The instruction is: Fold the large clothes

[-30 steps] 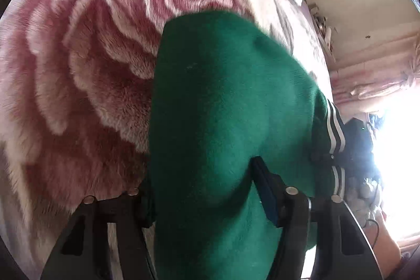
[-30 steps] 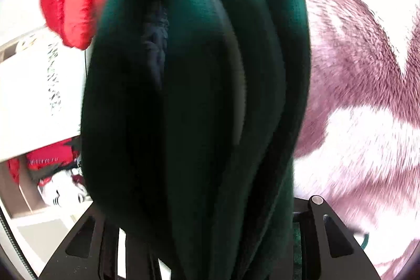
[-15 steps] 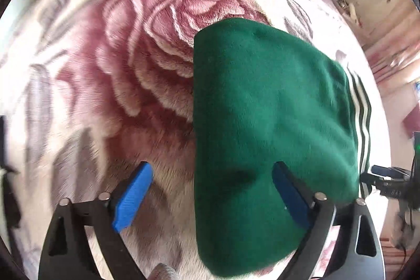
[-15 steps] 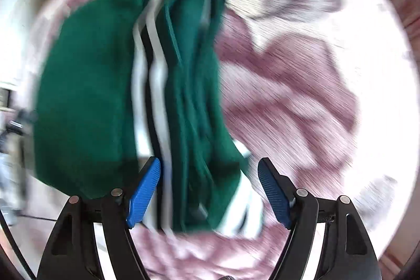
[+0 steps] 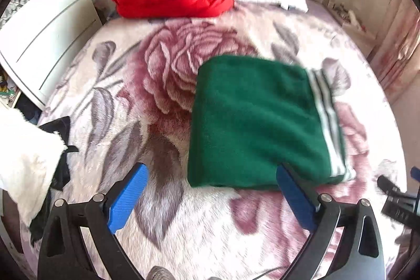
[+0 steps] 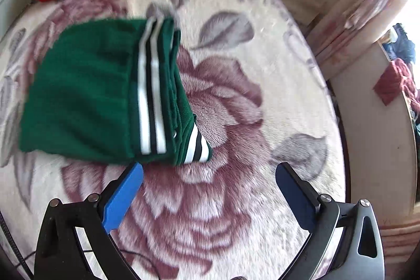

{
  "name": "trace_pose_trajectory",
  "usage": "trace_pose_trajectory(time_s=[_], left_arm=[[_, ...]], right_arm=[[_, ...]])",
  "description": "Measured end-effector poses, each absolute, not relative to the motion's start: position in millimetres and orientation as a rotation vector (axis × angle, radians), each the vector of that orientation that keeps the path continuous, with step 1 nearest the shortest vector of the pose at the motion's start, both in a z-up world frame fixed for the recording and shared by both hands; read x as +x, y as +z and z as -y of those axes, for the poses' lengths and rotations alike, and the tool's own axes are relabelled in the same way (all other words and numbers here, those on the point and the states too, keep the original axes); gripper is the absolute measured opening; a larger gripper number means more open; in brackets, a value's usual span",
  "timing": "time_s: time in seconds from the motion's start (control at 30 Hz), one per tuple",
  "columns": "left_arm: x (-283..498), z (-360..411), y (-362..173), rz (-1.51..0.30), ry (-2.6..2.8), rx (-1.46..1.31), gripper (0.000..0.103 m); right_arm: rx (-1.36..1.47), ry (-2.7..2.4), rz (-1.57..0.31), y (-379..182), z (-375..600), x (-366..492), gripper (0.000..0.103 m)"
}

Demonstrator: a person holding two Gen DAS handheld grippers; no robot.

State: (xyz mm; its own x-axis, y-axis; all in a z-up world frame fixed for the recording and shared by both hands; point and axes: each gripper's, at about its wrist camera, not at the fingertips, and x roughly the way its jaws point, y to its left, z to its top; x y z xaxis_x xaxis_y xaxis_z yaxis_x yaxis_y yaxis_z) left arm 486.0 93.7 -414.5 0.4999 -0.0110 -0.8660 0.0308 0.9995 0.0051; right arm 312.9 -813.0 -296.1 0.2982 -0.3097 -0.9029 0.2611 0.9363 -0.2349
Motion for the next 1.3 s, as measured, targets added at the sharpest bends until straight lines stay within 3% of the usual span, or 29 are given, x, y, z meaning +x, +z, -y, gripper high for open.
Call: trace_pose_trajectory(time_s=[0.27,0.77,0.97,1.3], left_arm=[[405.9,-83.9,-310.3,-0.953,-0.039,0.009,0.102],[252.2,-74.6,-127.3,-0.862,-0.073,-0.024,0.102],[198.9,-74.8,-76.2,-0.788,-0.057,-0.009,0.102],[150.2,-87.1,-40.9,-0.779,-0.021,-0.010,0.102]], right_arm=[[-0.015,-0.409,-1.072,-124.9,776.4,236.5,0.102],[-0.028,-0.376,-0.893,110.1,749.6,58.2,0.102],[-0.029,-0.373,-0.817,180.5,746.7,-2.3,0.102],[0.000,-0.348,-0.768,244.0,736.1,-75.0,0.102]])
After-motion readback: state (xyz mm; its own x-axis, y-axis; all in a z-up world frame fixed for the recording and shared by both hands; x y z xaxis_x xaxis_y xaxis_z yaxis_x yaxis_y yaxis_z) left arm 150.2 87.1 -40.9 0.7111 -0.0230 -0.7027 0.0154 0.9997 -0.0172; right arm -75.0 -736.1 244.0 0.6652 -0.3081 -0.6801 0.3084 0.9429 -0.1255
